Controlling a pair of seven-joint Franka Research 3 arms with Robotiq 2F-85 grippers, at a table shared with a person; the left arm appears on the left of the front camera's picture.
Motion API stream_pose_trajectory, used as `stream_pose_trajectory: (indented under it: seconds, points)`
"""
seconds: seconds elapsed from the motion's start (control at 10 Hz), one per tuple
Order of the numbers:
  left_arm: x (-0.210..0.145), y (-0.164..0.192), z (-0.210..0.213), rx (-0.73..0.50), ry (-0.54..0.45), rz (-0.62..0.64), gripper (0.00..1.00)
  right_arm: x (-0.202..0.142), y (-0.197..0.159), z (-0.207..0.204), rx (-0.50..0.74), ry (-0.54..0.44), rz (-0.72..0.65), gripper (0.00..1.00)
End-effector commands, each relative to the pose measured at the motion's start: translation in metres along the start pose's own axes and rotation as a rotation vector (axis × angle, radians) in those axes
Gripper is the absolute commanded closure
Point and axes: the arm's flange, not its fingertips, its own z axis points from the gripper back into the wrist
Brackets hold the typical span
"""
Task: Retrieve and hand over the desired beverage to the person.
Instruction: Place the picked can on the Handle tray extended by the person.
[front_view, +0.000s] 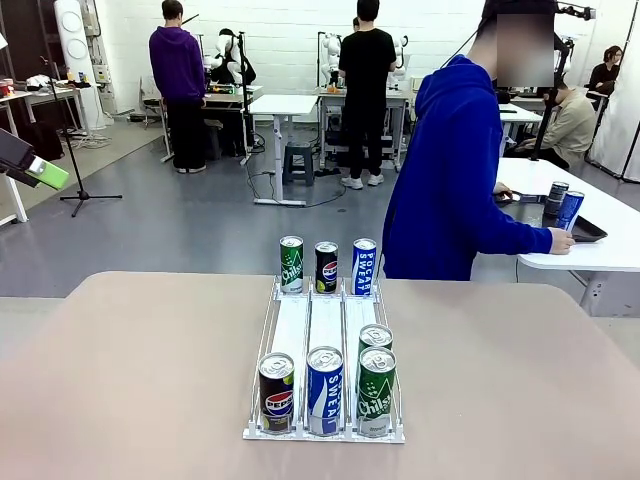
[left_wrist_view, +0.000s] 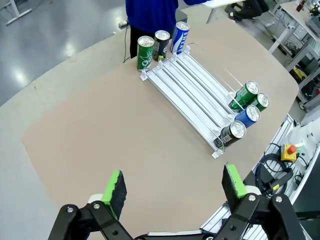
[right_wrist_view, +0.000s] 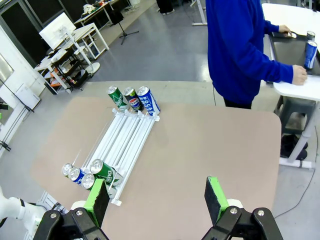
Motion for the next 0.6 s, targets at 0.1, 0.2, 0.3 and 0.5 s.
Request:
stream_pose_trajectory:
  seconds: [0.1,0.2,0.3,0.5]
  points:
    - [-0.0002,0.0007,0.0006,-0.008,0.008,-0.014,0.00,-0.0003,-0.0004,-0.0034,0.026,-0.004,0.001,0.00]
    - [-0.0002,0.0007,0.0006,-0.008,0.008,-0.014,0.00,-0.0003,-0.0004,-0.0034,0.026,-0.004,0.001,0.00]
    - [-0.0002,0.0007,0.0006,-0.008,0.008,-0.014,0.00,-0.0003,-0.0004,-0.0034,0.026,-0.004,0.001,0.00]
    - [-0.0002,0.0007,0.0006,-0.008,0.008,-0.014,0.00,-0.0003,-0.0004,-0.0034,0.026,-0.004,0.001,0.00]
